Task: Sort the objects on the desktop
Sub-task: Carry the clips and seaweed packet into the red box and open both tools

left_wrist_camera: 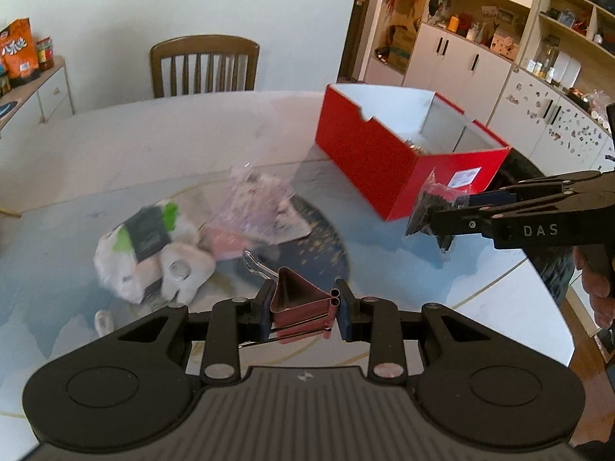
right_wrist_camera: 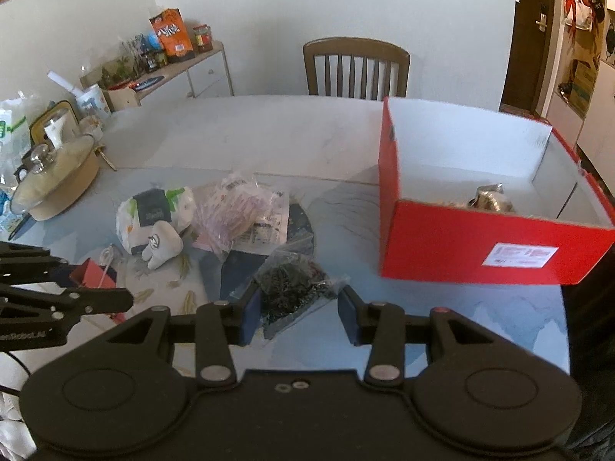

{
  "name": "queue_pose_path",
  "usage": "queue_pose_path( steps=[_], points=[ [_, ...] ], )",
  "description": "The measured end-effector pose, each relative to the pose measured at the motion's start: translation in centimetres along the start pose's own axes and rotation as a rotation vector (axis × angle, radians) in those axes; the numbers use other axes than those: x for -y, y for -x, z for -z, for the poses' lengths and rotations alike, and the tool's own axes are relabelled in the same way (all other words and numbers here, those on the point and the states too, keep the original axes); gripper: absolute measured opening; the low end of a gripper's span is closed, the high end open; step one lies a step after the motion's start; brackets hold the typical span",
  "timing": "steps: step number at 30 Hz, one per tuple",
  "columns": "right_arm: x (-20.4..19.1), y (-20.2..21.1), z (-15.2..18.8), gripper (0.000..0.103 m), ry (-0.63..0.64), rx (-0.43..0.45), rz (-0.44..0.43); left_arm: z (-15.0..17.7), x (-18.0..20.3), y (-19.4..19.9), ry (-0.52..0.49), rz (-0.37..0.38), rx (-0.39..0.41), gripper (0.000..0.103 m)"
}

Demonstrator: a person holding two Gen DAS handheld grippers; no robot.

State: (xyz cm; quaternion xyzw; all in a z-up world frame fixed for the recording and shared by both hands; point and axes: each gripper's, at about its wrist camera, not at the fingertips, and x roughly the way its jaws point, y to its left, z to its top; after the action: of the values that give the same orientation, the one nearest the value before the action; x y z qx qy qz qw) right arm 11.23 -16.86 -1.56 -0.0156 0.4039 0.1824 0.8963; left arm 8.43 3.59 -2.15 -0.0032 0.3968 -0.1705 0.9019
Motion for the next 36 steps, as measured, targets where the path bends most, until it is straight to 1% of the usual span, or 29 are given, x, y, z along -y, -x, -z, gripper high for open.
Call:
queue_pose_path(
  steps=[5, 11, 21, 27, 36],
  points=[
    [1.9, 1.7, -0.8, 0.042, 0.004, 0.031, -0.013, -1.4, 2.3, -0.2, -0.019, 0.0, 0.028, 0.031],
    [4.6, 3.3, -1.5, 0.042, 0.01, 0.063, -0.019, -3.3, 5.6, -1.1, -0.037, 0.021, 0.051, 0.031],
    [10.9, 5.2, -2.2, 0.042, -0.016, 0.101, 0.01, -7.3, 11.7, -4.4, -0.099, 0.058, 0.082, 0.031],
    [14.5, 5.6, -2.9, 0.042, -0.031, 0.119, 0.035, -10.0, 14.4, -6.6, -0.131, 0.073, 0.09, 0.031],
    [18.6, 4.3, -4.5, 0.042, -0.053, 0.123, 0.066, -14.0, 16.3, -10.9, -0.155, 0.063, 0.081, 0.031]
  ],
)
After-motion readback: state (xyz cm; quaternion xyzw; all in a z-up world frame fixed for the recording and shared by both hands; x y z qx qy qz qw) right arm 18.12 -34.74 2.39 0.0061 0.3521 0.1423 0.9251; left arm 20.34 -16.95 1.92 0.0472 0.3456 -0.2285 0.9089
